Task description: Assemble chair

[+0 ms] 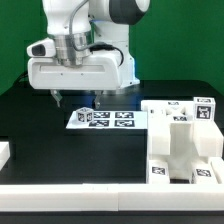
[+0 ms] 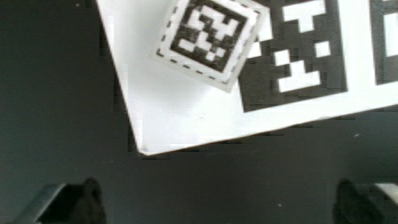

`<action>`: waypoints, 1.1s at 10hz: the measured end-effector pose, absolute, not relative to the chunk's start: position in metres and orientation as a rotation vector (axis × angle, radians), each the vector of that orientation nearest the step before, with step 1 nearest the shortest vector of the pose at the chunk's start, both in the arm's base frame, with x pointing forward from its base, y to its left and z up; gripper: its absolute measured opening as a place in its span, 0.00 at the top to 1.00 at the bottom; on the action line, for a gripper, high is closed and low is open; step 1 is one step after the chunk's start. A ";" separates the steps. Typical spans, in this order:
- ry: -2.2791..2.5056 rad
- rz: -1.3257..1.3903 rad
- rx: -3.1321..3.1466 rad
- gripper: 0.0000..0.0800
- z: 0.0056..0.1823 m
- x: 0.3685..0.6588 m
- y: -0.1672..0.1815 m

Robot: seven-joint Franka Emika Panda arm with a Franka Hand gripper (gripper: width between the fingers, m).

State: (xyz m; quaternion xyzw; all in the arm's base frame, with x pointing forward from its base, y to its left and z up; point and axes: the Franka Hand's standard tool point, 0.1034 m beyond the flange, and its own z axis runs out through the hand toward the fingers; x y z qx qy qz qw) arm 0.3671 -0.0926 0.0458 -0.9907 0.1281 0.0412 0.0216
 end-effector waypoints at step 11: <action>0.504 0.147 -3.039 0.19 0.045 0.365 -0.095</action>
Offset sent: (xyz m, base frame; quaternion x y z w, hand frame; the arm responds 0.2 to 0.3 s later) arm 0.0000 0.0000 0.0000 0.0000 0.0000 0.0000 1.0000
